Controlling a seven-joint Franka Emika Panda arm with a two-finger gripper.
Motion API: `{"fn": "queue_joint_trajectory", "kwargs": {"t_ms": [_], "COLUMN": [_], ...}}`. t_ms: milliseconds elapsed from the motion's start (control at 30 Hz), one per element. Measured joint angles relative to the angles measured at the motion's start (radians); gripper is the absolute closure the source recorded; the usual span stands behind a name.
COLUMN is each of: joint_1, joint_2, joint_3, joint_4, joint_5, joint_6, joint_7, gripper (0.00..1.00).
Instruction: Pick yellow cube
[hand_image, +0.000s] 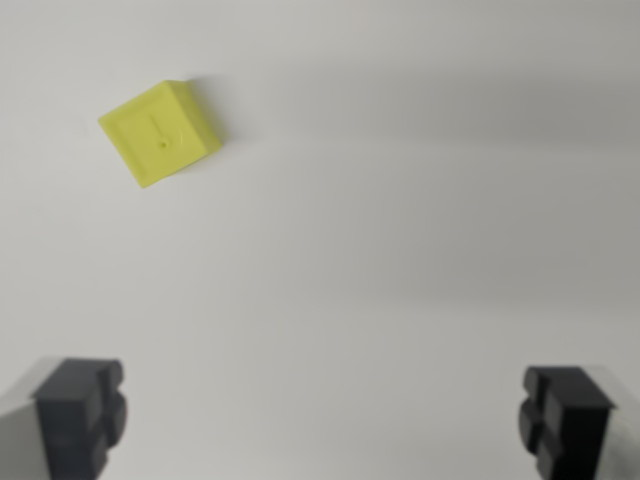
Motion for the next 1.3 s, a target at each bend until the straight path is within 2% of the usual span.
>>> {"fn": "queue_joint_trajectory", "kwargs": {"t_ms": [700, 1300], "joint_1": [0.036, 0.066], "joint_2": [0.076, 0.154], "joint_3": [0.000, 0.000], "joint_4": [-0.038, -0.050], "joint_5": [0.005, 0.010], "joint_6": [0.111, 0.199], "joint_7": [-0.070, -0.133], "gripper": [0.00, 0.00]}}
